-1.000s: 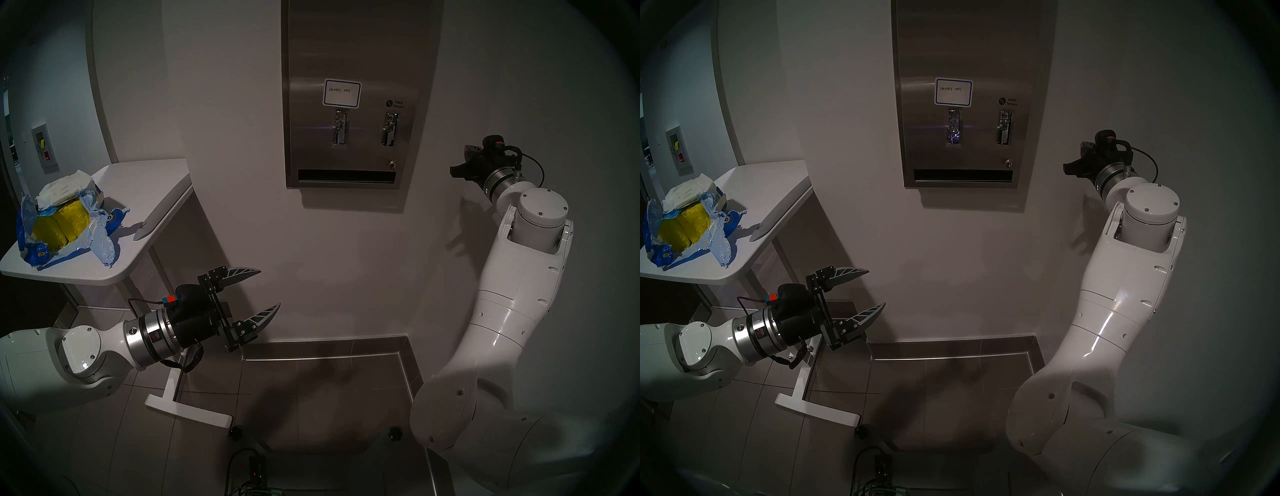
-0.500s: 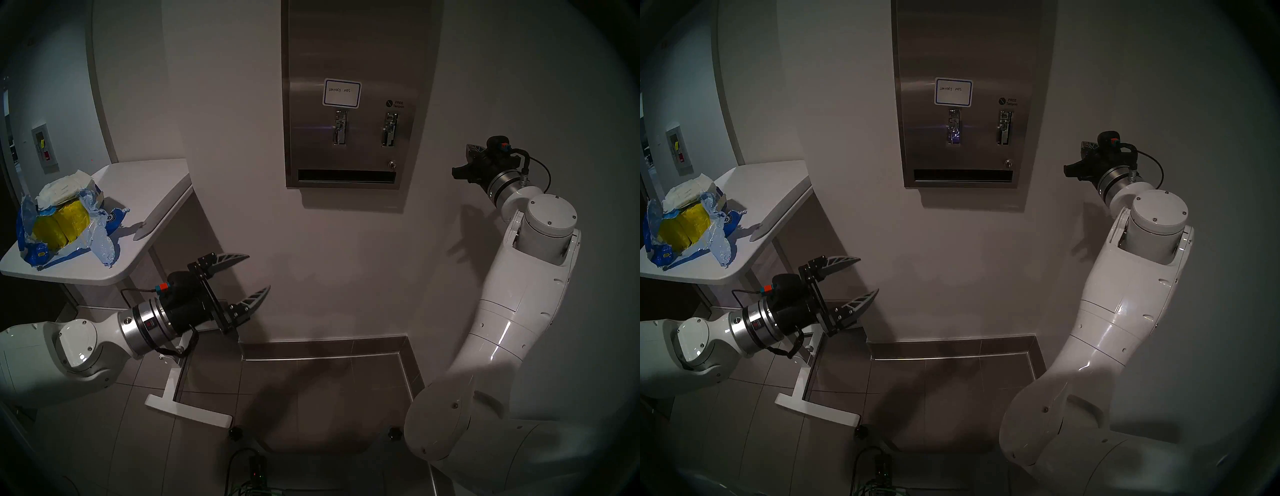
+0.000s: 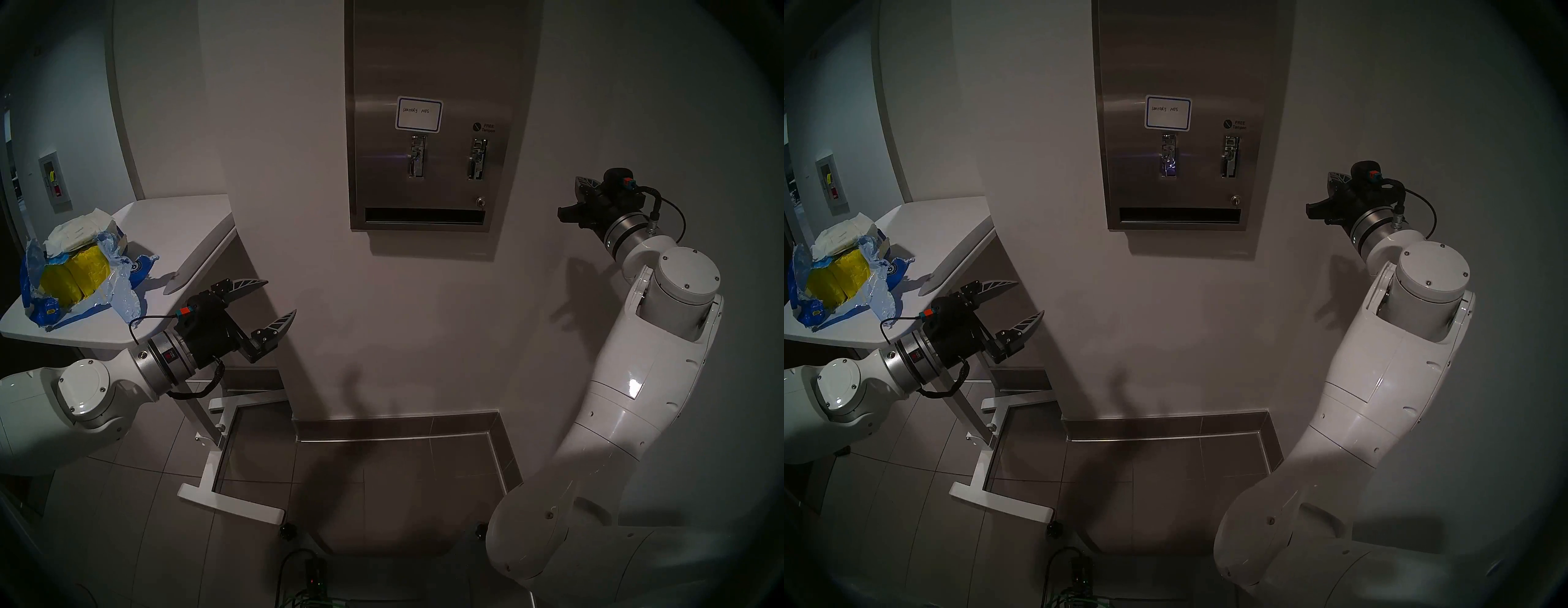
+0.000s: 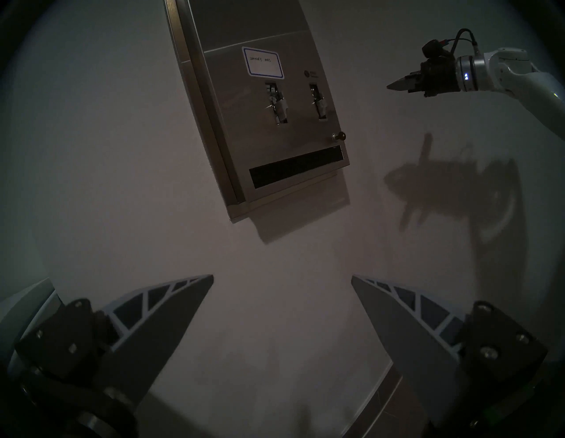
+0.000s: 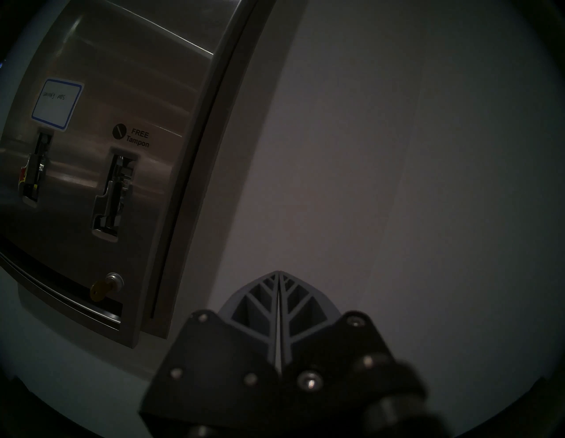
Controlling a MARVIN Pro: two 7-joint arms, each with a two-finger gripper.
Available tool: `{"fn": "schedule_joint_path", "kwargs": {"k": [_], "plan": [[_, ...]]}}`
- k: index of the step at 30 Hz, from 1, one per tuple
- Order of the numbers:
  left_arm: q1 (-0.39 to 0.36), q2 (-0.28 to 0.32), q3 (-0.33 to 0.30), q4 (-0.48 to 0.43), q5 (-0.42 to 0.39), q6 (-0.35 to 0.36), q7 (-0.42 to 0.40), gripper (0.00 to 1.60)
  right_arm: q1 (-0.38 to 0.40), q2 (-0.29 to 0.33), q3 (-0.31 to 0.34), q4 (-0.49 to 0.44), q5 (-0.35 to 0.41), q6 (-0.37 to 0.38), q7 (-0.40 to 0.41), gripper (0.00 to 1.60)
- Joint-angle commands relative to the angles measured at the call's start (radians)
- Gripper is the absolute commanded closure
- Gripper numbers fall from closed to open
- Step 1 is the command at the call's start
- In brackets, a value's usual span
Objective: Open the dispenser door, put the pads inside, close the door
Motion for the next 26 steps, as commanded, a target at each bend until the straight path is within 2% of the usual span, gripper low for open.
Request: {"fn": "schedule_joint_path", "kwargs": {"k": [1,15,26], "plan": [[0.013,-0.011,-0.06,-0.038,-0.007,0.034,0.004,0.0,0.004,-0.007,-0.002,-0.06,0.002,0.012,0.003,1.6],[0.061,-0.093,-0.177,-0.081,0.002,0.127,-0.004,0.0,-0.002,-0.015,-0.002,-0.081,-0.005,0.043,0.018,1.6],[0.14,-0.203,-0.322,-0.127,0.032,0.236,-0.059,0.0,-0.006,-0.014,-0.006,-0.088,-0.006,0.055,0.015,1.6]]}}
